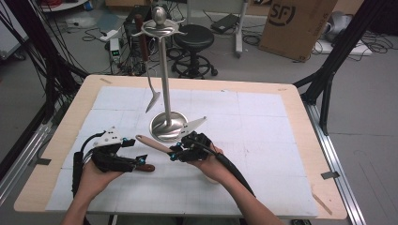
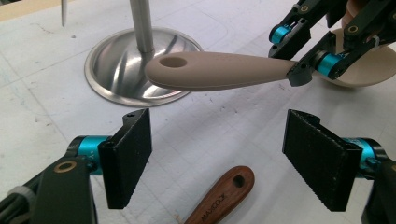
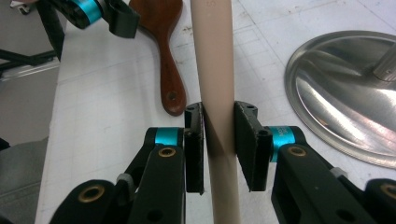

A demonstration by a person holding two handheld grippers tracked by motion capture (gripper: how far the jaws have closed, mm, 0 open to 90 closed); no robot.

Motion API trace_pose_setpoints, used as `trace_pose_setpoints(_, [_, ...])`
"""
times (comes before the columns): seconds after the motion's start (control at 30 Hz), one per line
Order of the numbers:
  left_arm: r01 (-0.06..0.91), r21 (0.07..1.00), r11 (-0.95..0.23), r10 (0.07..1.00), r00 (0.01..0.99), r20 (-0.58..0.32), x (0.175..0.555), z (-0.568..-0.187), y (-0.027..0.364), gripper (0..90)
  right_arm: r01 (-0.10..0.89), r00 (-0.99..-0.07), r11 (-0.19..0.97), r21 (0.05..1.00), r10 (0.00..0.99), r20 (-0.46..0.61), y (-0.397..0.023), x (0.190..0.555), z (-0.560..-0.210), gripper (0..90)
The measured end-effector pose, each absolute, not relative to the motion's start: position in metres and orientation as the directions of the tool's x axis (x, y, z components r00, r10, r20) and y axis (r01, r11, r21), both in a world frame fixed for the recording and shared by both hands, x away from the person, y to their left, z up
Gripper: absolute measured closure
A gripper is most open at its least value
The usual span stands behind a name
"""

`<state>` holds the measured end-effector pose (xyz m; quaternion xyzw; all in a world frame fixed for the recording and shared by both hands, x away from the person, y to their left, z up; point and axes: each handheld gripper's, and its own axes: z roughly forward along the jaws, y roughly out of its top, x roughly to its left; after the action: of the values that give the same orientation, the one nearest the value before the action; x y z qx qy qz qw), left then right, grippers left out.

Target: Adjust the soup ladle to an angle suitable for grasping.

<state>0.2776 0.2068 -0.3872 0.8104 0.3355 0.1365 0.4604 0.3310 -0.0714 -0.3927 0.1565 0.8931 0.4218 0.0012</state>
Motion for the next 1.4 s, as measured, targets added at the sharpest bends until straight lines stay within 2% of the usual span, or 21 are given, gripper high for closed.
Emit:
trace_pose_setpoints(0.6, [0.397, 0.840, -0.369, 0.649, 0.757, -0.073, 0.277, -0.386, 0.198, 25.4, 0.279, -0.954, 0.581, 0.764, 0.260, 0.151, -0.065, 0.327, -0.393, 73.7])
trace_pose_setpoints(0.73, [0.397, 0.840, -0.370, 0.648, 0.758, -0.073, 0.276, -0.386, 0.198, 25.4, 0.314, -0.946, 0.565, 0.763, 0.257, 0.199, -0.067, 0.330, -0.395, 72.3])
trace_pose_setpoints(0.9, [0.398, 0.841, -0.366, 0.651, 0.755, -0.075, 0.276, -0.386, 0.197, 25.3, 0.355, -0.934, 0.589, 0.726, 0.252, 0.252, -0.068, 0.333, -0.400, 65.1])
trace_pose_setpoints(1.07, [0.393, 0.843, -0.369, 0.649, 0.758, -0.069, 0.276, -0.385, 0.197, 25.4, 0.403, -0.915, 0.589, 0.701, 0.259, 0.309, -0.072, 0.339, -0.407, 63.8])
trace_pose_setpoints(1.2, [0.393, 0.842, -0.370, 0.648, 0.758, -0.069, 0.276, -0.385, 0.197, 25.3, 0.433, -0.900, 0.595, 0.677, 0.254, 0.353, -0.075, 0.341, -0.410, 72.9])
trace_pose_setpoints(1.4, [0.393, 0.846, -0.361, 0.652, 0.754, -0.072, 0.276, -0.385, 0.199, 25.5, 0.451, -0.891, 0.572, 0.685, 0.250, 0.378, -0.077, 0.342, -0.407, 73.8])
